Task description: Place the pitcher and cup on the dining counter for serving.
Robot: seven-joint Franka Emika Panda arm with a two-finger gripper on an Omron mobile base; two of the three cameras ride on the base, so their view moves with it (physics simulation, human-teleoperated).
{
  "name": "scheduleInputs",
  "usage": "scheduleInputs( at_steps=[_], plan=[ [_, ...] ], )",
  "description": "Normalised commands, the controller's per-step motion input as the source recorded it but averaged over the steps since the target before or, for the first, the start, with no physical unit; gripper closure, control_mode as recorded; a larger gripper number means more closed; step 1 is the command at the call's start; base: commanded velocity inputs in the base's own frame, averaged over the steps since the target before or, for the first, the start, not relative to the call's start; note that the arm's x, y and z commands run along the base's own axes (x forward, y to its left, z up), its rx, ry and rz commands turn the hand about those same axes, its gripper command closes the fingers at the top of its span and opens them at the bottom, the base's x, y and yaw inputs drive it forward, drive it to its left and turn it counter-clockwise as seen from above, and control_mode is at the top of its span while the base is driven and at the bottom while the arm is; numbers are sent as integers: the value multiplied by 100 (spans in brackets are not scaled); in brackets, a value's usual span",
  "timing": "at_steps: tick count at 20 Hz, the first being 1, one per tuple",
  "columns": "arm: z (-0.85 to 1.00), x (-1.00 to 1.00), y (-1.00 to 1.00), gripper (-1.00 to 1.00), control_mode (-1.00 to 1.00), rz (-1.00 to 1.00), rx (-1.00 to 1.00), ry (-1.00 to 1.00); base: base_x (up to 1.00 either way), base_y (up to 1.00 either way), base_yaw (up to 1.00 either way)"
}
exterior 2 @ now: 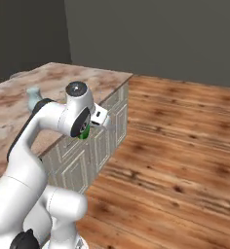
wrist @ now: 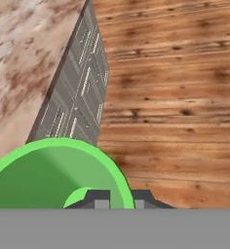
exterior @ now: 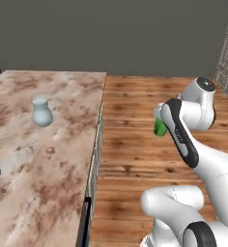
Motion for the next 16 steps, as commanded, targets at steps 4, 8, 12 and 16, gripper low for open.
scheduleInputs(
  at_steps=[4, 8, 12, 16],
  plan=[
    [0, 0, 0, 100, 100, 0, 0, 0, 20, -38, 89],
    [0, 0, 0, 100, 100, 0, 0, 0, 60, -91, 63],
    [0, 0, 0, 100, 100, 0, 0, 0, 77, -94, 58],
    [0, 0, 0, 100, 100, 0, 0, 0, 81, -93, 58]
  ],
)
